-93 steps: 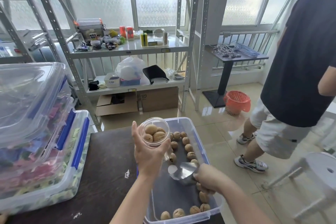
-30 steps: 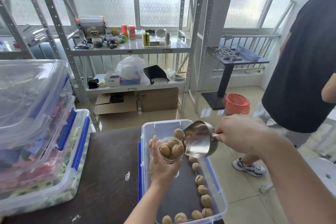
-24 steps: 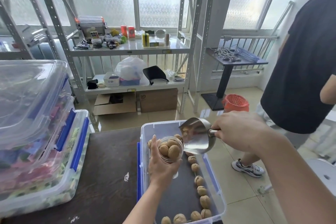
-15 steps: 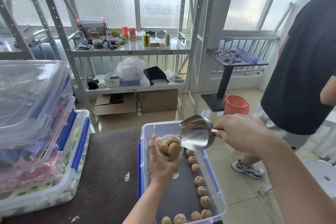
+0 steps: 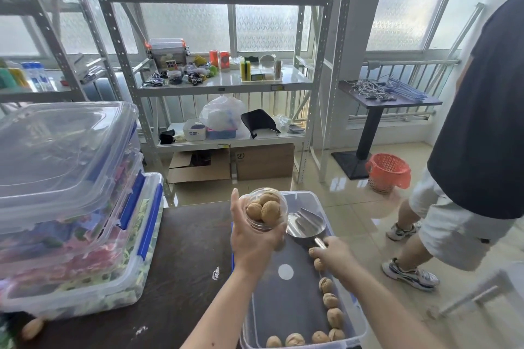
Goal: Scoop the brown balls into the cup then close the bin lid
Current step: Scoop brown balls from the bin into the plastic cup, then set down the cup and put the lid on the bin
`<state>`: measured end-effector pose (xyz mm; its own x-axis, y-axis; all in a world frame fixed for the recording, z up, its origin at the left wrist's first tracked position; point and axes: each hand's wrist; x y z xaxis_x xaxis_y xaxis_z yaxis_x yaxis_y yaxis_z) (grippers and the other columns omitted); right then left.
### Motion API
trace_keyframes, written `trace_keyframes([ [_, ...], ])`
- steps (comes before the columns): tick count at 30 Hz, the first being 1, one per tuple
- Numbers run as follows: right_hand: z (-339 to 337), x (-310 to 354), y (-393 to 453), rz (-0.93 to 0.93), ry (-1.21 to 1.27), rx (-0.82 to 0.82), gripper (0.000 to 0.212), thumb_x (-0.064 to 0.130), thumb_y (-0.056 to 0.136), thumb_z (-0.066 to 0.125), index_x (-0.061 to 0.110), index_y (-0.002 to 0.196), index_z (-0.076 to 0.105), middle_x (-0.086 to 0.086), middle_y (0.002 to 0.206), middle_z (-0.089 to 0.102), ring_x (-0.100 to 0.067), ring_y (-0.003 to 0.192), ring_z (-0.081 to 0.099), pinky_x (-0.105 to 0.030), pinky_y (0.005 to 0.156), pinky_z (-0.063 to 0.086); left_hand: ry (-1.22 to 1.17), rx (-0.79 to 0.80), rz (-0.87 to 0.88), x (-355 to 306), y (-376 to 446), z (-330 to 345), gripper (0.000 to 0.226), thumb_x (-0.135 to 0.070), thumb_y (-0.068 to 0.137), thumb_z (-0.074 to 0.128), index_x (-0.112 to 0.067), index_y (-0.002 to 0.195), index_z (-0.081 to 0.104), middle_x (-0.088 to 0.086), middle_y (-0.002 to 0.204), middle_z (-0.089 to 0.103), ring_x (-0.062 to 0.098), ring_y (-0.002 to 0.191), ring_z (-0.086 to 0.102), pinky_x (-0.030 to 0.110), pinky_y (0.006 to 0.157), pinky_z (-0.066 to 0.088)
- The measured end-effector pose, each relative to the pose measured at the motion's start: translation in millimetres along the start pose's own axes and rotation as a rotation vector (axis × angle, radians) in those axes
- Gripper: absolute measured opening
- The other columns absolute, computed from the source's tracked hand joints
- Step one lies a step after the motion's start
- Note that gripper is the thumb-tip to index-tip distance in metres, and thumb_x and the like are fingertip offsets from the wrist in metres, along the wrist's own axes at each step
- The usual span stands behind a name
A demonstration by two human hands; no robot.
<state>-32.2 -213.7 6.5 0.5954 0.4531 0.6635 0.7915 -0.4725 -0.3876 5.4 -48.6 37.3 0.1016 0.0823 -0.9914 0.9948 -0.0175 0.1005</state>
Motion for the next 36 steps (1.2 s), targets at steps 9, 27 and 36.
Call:
trace_keyframes([
  [9, 77, -17, 3, 0.096, -0.087, 0.139, 0.022, 0.026, 0.088, 0.051, 0.011, 0.103, 0.054, -0.009, 0.098, 0.058, -0.031, 0.095, 0.061, -0.032, 0.082, 0.047, 0.050, -0.072, 0.075, -15, -5, -42, 0.115, -0.021, 0.058, 0.086, -0.037, 0.143, 0.010, -0.013, 0.124, 0.040, 0.008, 0.112, 0.046, 0.034, 0.104, 0.039],
  [27, 89, 25, -19, -0.105, -0.140, -0.007, 0.067, 0.023, 0.089, 0.048, 0.015, 0.149, 0.022, -0.010, 0.158, 0.023, -0.031, 0.143, 0.024, -0.042, 0.117, 0.024, 0.272, -0.350, -0.108, 84, -26, -99, 0.115, -0.016, 0.054, 0.087, -0.028, 0.144, 0.016, 0.008, 0.141, 0.044, 0.022, 0.124, 0.048, 0.031, 0.104, 0.036],
  [36, 84, 103, -46, -0.444, -0.011, 0.021, 0.065, 0.017, 0.093, 0.047, 0.013, 0.150, 0.018, -0.008, 0.159, 0.018, -0.023, 0.148, 0.013, -0.040, 0.122, 0.013, 0.372, -0.264, -0.144, 93, -43, -101, 0.120, -0.024, 0.055, 0.087, -0.028, 0.146, 0.009, 0.010, 0.146, 0.035, 0.025, 0.133, 0.037, 0.031, 0.109, 0.028],
])
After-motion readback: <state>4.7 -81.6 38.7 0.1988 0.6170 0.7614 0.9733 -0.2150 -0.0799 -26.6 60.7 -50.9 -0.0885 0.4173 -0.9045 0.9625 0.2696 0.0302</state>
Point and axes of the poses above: each hand's wrist, its own y-axis towards the middle knuckle, its own z-axis out of the palm, x = y × z
